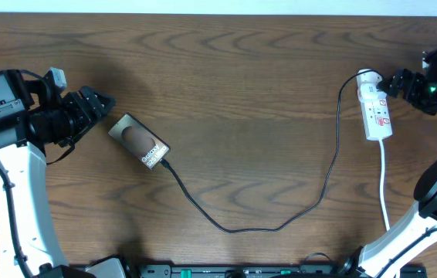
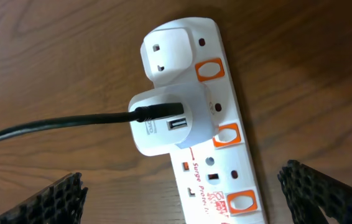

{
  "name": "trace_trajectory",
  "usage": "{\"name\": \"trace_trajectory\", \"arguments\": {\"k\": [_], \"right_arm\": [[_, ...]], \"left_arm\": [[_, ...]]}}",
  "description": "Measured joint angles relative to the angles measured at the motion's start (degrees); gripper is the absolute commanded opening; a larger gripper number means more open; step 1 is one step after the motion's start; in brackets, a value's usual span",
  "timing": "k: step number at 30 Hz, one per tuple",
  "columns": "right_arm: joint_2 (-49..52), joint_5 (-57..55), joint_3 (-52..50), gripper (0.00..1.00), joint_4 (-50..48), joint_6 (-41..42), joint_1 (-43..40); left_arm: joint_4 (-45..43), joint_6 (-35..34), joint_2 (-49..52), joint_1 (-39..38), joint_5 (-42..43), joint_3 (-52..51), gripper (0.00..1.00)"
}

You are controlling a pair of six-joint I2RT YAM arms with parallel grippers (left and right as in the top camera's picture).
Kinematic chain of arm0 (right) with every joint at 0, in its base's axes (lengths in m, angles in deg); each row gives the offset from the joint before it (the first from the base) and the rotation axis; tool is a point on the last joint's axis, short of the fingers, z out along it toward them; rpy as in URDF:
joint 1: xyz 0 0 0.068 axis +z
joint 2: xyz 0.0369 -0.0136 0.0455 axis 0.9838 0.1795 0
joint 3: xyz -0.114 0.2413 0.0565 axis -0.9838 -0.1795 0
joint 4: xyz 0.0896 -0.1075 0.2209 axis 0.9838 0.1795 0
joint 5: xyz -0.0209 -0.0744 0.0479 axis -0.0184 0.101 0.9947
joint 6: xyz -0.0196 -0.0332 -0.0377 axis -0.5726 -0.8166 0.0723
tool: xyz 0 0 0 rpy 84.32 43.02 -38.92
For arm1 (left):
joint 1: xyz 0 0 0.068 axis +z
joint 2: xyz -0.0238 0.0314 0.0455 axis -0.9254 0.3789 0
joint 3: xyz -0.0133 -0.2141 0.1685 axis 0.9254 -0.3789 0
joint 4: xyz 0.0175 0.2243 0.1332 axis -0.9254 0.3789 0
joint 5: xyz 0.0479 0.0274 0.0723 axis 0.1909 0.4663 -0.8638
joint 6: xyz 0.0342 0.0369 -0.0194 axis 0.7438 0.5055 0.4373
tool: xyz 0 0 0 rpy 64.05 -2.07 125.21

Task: Plug charger to phone and switch on socket
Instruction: 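Press the orange switch beside the charger with the right gripper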

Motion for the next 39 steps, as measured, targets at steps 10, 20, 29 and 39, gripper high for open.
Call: {"name": "trace_trajectory", "arguments": {"k": [10,20,29,39], "right_arm": [[6.0,3.3,1.1,0.99,0.5,-3.9,0.5],[7.5,4.1,1.1,0.99,0.7,-4.3,3.0],[7.5,4.1,1.1,0.99,0.5,-4.3,3.2],[7.5,4.1,1.1,0.99,0.3,-4.3,3.2]], "left_arm": [[0.3,0.0,0.0,0.0,0.0,0.0,0.79],[0.5,0.0,0.0,0.0,0.0,0.0,0.79],[0.5,0.0,0.0,0.0,0.0,0.0,0.79],[0.6,0.0,0.0,0.0,0.0,0.0,0.79]]}}
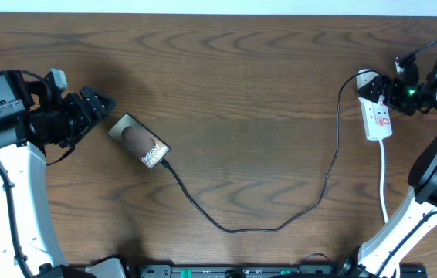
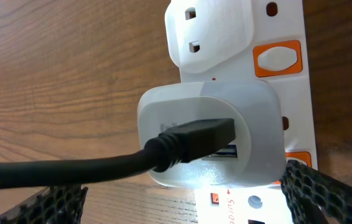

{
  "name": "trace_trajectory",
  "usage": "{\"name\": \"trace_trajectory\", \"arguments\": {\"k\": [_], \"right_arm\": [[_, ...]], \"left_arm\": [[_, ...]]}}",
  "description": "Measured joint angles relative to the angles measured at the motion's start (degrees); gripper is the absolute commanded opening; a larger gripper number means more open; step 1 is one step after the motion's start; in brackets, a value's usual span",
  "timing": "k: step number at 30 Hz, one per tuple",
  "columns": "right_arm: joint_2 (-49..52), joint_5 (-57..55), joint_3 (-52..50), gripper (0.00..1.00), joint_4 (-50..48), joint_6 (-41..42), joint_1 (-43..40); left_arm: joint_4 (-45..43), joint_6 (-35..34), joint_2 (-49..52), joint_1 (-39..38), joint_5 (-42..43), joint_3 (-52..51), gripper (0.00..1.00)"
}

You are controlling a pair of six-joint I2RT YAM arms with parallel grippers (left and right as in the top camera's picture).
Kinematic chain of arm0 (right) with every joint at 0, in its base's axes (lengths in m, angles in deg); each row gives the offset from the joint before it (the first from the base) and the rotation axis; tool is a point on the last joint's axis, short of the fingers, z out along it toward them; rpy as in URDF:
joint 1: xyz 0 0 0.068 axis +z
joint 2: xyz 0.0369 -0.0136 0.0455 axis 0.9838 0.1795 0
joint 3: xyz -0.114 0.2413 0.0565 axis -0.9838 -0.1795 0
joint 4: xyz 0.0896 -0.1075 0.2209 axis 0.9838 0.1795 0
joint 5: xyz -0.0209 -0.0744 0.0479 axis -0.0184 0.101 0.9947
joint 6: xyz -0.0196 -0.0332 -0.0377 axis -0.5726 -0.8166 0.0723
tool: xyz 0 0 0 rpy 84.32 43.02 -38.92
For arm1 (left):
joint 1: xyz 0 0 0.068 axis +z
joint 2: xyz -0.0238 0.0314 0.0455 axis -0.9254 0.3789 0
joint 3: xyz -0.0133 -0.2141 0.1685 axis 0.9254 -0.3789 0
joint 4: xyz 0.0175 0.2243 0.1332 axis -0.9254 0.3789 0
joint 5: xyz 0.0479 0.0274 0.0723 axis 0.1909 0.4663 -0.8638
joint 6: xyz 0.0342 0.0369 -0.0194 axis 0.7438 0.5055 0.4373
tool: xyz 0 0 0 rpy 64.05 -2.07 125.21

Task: Plug charger to phone and switch on socket
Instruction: 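Press the orange switch beside the charger with the right gripper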

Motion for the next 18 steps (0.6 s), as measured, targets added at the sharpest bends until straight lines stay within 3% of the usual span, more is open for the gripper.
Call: {"name": "trace_trajectory", "arguments": {"k": [18], "right_arm": [[0.0,0.9,0.0,0.99,-0.9,1.9,0.2]], "left_arm": [[0.1,0.0,0.0,0.0,0.0,0.0,0.79]]}}
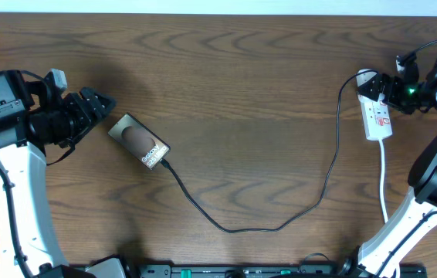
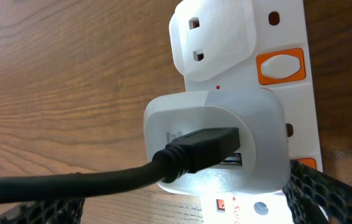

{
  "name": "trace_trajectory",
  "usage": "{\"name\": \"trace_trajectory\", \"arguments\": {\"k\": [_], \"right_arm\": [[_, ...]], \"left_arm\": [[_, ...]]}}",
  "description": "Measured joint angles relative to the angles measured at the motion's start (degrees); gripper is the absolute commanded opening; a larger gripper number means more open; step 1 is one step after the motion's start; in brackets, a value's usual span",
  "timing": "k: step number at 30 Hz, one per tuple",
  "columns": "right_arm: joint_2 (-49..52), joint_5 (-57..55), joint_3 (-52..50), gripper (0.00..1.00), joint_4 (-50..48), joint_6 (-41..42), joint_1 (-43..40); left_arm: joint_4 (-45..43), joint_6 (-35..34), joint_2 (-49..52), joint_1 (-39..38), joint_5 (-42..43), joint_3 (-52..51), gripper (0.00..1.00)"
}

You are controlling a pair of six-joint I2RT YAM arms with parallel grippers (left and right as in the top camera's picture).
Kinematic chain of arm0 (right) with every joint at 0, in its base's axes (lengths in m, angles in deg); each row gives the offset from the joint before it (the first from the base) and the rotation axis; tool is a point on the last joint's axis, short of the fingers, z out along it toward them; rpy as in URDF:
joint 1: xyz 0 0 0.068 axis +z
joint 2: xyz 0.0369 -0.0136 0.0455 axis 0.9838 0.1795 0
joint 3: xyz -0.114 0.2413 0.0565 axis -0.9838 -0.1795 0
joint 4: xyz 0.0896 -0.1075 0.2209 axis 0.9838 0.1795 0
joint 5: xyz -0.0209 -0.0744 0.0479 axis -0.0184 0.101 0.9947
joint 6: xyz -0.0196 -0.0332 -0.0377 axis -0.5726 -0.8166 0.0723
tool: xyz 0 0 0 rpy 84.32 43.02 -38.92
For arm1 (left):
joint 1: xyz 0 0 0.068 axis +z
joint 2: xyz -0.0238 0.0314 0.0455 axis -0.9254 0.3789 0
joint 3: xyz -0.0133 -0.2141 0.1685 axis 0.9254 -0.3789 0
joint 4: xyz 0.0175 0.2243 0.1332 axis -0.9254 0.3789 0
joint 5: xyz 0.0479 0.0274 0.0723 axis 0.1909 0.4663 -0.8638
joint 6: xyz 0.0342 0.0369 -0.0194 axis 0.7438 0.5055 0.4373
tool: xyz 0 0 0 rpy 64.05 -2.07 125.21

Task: Plug charger to phone and switch on socket
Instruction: 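Press the orange switch beside the charger with the right gripper, then lift the right gripper up off the power strip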

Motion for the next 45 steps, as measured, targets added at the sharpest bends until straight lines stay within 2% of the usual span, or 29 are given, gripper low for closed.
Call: {"name": "trace_trajectory", "arguments": {"k": [26,34,38,45], "right_arm": [[-1.6,0.6,-4.3,0.99,-2.8,0.1,-0.1],[-1.7,-0.4,-3.8,0.99,-3.2,7.3,-0.4],[-1.5,-6.6,-1.2,0.99,4.8,11.5,-1.2],[-0.2,-14.6,7.2,0.99,15.4,13.6,-1.9]], "left_arm": [[0.2,0.0,0.0,0.0,0.0,0.0,0.79],[0.3,0.0,0.0,0.0,0.0,0.0,0.79],[0.4,0.0,0.0,0.0,0.0,0.0,0.79],[0.4,0.0,0.0,0.0,0.0,0.0,0.79]]}}
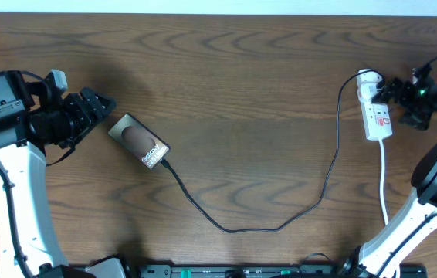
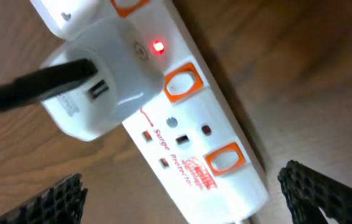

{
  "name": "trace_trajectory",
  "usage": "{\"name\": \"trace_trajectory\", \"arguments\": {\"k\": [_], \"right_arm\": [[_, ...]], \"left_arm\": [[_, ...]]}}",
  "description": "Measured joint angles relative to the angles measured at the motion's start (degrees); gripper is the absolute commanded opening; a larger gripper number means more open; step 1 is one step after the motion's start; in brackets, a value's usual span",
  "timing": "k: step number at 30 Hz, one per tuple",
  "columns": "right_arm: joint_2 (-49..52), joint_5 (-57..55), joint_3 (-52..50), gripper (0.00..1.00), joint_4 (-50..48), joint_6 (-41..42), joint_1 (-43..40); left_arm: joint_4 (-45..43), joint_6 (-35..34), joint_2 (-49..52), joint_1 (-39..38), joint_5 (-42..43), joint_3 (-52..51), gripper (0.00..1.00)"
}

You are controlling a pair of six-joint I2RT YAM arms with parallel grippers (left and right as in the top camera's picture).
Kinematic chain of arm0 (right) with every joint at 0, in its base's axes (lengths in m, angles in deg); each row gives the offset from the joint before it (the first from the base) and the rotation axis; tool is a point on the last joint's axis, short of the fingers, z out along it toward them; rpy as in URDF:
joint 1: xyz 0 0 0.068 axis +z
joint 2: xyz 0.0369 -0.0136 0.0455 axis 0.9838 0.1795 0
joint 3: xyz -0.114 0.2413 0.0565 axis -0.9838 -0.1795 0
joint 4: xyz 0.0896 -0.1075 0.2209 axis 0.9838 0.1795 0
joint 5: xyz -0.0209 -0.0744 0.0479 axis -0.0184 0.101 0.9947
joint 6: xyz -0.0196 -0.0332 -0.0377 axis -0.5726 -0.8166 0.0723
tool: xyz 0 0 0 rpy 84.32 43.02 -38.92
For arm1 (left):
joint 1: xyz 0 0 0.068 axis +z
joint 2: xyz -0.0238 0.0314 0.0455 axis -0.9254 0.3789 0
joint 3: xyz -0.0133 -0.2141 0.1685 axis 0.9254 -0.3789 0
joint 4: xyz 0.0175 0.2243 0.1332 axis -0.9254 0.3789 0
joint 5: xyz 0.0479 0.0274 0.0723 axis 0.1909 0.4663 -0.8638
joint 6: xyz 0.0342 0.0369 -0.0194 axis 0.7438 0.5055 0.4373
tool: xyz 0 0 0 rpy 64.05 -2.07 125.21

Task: Plug charger to phone and switch on socket
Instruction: 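Lift the right gripper up off the power strip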

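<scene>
The phone [image 1: 139, 141] lies at the left of the table with the black cable [image 1: 280, 225] plugged into its lower end. The cable runs to the white charger [image 2: 98, 93] seated in the white power strip [image 2: 188, 155]. A red light [image 2: 158, 46] glows on the strip beside the charger, above an orange switch [image 2: 181, 82]. My right gripper [image 2: 188, 208] hangs open just over the strip, holding nothing. My left gripper [image 1: 101, 106] sits beside the phone's upper left end; its jaws are unclear from overhead.
The strip's white lead [image 1: 384, 185] runs down toward the table's front edge. Two more orange switches [image 2: 226, 158] sit along the strip. The cable loops across the middle of the wooden table [image 1: 234, 85].
A red light on the strip beside the charger now glows; before it was a dull dot. My right gripper has moved back to the right and turned. The left arm is unchanged.
My open right gripper first hung above the strip with the charger plugged in and no light showing. It was then close in over the charger and its switch, and stayed there. Now it sits farther right and the light is on.
</scene>
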Motion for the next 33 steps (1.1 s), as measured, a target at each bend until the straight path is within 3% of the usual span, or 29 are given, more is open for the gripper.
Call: {"name": "trace_trajectory", "arguments": {"k": [7,18,33], "right_arm": [[-1.7,-1.8,4.4,0.99,4.5,1.2,-0.1],[-19.8,-2.0,5.6,0.99,13.2,6.7,-0.1],[-21.0,-2.0,5.6,0.99,15.6,7.1,-0.1]], "left_arm": [[0.0,0.0,0.0,0.0,0.0,0.0,0.79],[0.0,0.0,0.0,0.0,0.0,0.0,0.79],[0.1,0.0,0.0,0.0,0.0,0.0,0.79]]}}
